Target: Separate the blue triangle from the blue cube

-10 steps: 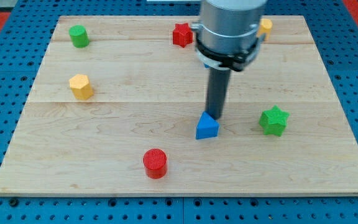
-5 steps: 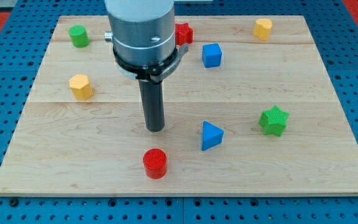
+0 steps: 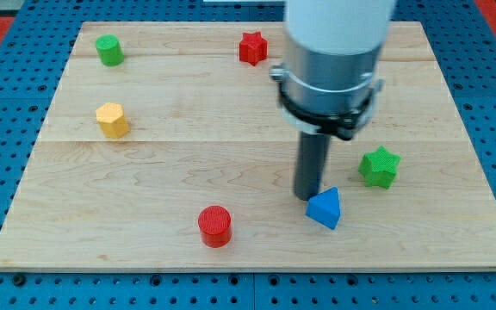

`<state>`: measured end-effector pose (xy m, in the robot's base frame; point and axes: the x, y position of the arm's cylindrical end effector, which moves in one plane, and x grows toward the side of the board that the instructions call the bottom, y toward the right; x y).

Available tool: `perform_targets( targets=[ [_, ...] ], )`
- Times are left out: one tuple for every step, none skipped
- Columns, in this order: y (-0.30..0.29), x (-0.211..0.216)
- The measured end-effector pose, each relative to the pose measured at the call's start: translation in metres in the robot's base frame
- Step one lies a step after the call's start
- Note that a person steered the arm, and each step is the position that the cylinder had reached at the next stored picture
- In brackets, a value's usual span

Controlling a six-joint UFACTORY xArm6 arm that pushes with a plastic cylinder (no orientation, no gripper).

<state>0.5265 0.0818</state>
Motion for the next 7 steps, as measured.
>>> perform_targets(
  targets=[
    [0.038, 0.018],
    [0.033, 0.017],
    [-0.004, -0.006],
    [-0.026, -0.019],
    [-0.031, -0.015],
    [-0.021, 0.007],
    [-0.001, 0.03]
  ],
)
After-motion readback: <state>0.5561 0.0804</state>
